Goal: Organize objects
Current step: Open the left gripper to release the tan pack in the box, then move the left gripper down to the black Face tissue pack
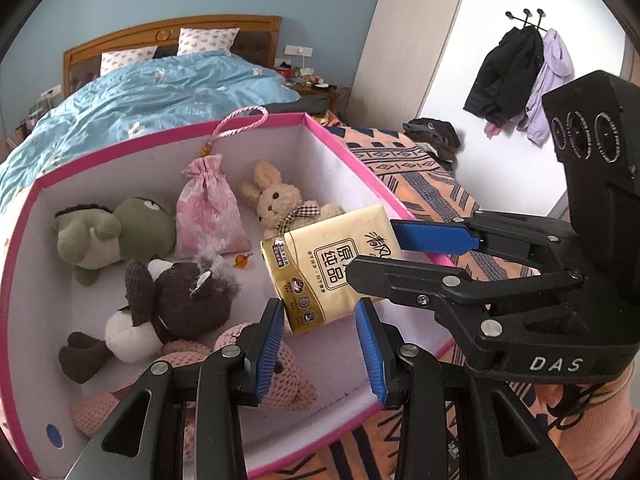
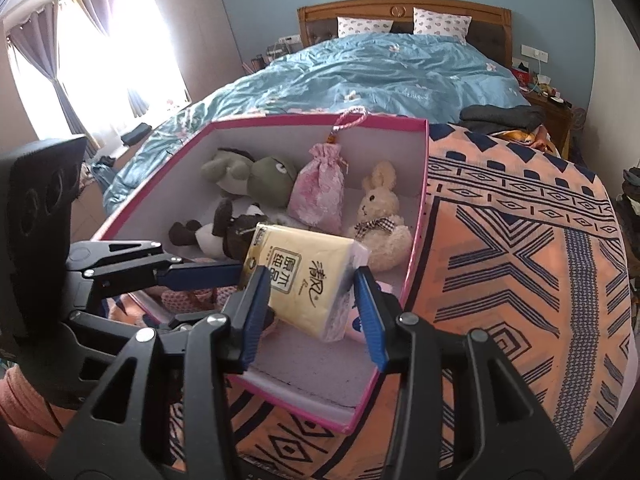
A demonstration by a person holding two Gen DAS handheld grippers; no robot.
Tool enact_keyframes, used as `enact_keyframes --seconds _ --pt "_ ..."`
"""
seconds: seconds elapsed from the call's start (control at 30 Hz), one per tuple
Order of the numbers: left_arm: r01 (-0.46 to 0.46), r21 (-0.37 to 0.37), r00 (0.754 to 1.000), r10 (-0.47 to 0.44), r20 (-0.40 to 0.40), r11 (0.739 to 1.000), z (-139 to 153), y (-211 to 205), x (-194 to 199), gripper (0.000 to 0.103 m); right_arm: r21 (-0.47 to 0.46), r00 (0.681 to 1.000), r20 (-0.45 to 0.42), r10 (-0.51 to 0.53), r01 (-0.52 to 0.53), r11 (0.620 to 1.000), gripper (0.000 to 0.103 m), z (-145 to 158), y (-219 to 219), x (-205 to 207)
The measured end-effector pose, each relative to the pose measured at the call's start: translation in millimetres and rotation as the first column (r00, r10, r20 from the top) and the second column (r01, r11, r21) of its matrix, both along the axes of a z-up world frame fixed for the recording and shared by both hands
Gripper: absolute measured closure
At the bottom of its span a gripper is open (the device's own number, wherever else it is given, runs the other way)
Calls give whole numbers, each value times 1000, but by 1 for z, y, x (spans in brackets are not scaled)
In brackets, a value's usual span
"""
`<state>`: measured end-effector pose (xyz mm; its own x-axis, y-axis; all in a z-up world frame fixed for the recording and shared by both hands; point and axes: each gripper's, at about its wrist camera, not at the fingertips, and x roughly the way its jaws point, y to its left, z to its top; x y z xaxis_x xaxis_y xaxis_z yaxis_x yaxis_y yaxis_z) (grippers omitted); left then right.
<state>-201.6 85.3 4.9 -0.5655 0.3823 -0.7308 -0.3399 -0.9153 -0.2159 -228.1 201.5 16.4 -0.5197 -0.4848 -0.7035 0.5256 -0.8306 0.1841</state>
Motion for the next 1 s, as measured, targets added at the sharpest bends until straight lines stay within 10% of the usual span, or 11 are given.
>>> enact_keyframes --seconds 1.0 --pt "-3 -30 989 -2 -148 1000 18 11 47 45 -151 999 -36 4 -10 988 43 14 28 34"
